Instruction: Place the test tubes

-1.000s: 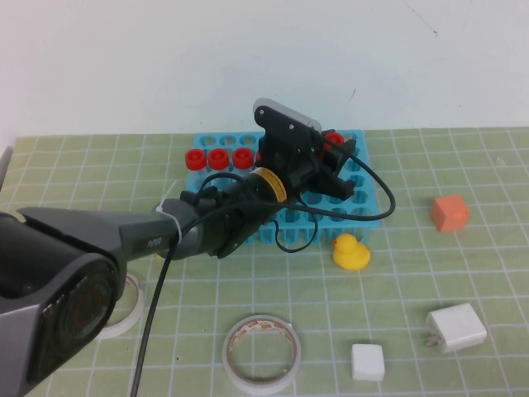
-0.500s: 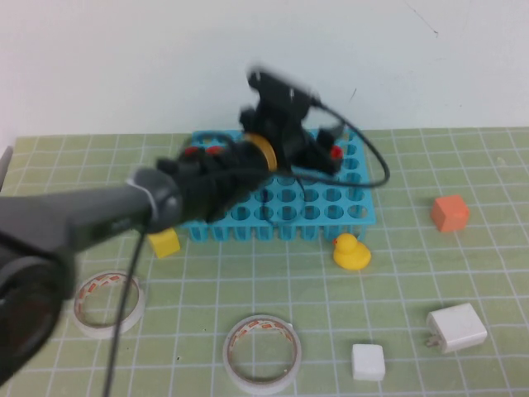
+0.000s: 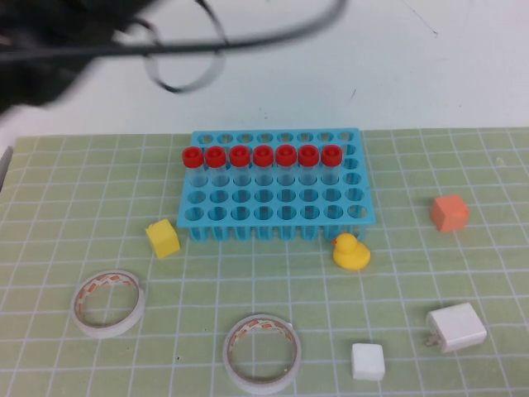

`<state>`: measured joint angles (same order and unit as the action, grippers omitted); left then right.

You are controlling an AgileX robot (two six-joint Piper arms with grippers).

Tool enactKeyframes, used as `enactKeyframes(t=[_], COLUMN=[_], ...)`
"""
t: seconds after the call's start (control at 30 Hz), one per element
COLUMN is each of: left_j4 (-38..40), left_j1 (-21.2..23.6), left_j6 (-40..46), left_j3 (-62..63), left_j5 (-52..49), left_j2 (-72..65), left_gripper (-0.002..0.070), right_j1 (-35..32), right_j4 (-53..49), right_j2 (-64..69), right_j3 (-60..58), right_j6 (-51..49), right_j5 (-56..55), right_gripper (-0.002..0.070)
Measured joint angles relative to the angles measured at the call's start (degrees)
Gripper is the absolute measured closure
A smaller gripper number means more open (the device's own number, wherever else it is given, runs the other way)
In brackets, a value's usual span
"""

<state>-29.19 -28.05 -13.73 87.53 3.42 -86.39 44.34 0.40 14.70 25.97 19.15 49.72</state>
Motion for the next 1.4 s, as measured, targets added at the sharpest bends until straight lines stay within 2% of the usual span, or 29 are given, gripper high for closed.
enactKeyframes(t=[0.13,0.3,0.47,0.6,0.9,1.4], left_j4=[-1.0,-2.6,-1.0,-0.7,-0.9,-4.0], left_j1=[0.0,0.0,0.0,0.0,0.0,0.0], left_j6=[0.3,0.8,-2.4,-6.3,-8.2,-8.4], left_j3=[-0.4,-7.5,-19.9,-35.0,-57.8,-61.9], left_j5=[-10.8,-14.1,-14.2,-10.4,-7.3,-5.3], left_j2=[9.4,18.5,29.6,40.2,55.8,60.7], left_gripper=[0.0668,0.0673,0.0675,0.0675,0.0675,0.0675], right_j1=[0.0,0.0,0.0,0.0,0.0,0.0], right_j4=[0.0,0.0,0.0,0.0,0.0,0.0], right_j2=[0.0,0.0,0.0,0.0,0.0,0.0], right_j3=[0.0,0.0,0.0,0.0,0.0,0.0], right_j6=[0.0,0.0,0.0,0.0,0.0,0.0], right_j5=[0.0,0.0,0.0,0.0,0.0,0.0], right_gripper=[0.0678,0.0678,0.0678,0.0678,0.0678,0.0678])
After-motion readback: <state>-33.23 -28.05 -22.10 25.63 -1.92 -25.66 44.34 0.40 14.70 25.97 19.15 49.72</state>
